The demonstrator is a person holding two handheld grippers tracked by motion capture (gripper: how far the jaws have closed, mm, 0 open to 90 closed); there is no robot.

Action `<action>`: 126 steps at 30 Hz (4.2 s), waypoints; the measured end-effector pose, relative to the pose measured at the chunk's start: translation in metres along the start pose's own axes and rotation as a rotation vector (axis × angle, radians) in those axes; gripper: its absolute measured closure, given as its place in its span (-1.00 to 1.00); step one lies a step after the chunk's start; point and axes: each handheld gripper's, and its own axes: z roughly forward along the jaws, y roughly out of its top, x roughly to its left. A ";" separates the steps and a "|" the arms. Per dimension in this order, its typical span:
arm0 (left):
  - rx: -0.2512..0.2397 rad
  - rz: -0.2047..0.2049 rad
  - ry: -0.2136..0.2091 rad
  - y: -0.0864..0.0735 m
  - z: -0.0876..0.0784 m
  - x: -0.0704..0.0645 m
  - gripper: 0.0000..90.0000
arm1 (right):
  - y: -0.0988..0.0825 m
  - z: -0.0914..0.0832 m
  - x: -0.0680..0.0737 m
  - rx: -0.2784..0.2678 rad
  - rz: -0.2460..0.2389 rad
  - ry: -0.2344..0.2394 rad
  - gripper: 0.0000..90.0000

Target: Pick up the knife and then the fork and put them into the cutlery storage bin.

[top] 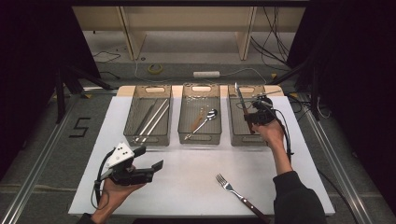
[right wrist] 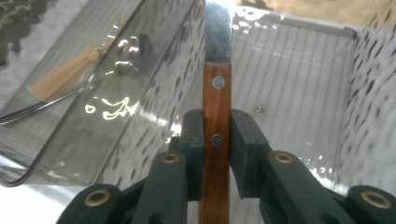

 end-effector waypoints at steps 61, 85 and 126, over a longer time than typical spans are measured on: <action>-0.002 0.007 0.008 0.000 -0.001 0.000 -0.63 | -0.124 -0.084 0.063 0.068 -0.297 0.207 -0.28; 0.000 0.014 0.006 0.000 -0.001 -0.001 -0.64 | -0.181 -0.082 0.077 0.250 -0.390 0.230 -0.04; 0.005 0.021 0.007 0.000 0.000 -0.002 -0.64 | -0.196 -0.072 0.092 0.357 -0.529 0.201 0.71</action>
